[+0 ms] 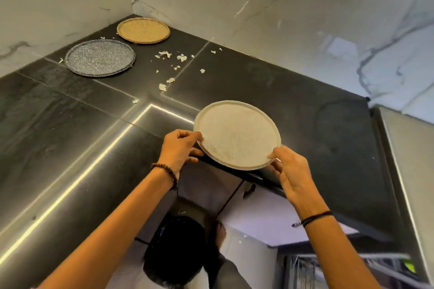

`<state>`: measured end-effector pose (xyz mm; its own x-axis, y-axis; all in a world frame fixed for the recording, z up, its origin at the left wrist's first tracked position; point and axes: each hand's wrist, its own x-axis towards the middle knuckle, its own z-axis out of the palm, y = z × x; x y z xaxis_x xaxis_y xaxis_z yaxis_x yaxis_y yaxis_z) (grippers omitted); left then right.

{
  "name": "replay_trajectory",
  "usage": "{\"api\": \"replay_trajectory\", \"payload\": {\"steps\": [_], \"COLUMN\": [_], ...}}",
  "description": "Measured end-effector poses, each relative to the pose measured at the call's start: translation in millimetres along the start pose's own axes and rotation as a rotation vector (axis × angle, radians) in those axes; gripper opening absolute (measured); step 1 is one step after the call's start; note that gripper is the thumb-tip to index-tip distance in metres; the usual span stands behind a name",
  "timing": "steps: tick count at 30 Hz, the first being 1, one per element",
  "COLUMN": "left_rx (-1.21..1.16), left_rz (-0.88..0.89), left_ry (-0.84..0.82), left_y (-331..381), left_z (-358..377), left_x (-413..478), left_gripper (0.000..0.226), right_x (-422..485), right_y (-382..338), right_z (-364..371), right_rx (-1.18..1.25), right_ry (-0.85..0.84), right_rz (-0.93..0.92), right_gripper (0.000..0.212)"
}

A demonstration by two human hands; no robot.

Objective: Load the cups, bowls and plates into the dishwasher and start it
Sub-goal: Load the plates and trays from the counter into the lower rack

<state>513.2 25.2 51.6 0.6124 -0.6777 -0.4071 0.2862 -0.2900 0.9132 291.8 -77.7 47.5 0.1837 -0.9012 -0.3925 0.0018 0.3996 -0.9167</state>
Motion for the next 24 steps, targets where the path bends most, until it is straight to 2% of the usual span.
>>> {"api": "replay_trajectory", "payload": {"steps": [7,15,24], "left_rx": [0.099,0.155,0.288], "left_rz": [-0.036,-0.112,-0.149], "left_ry": [-0.175,-0.263,-0.369], "left_y": [-41,-93,-160], "left_z": [25,73,139], "left_x": [-64,-120,-231], "left_gripper": [0.019,0.017,0.016], "right_x": [-81,-152,-249], "right_y": [38,81,135], "right_z": [-79,-153,-273], "right_rx": [0.038,0.125,0.228], "right_ry": [0.126,0.283,0.419], "right_rz": [-0.017,0.007,0.060], "right_gripper": [0.029,0.024,0.030]}}
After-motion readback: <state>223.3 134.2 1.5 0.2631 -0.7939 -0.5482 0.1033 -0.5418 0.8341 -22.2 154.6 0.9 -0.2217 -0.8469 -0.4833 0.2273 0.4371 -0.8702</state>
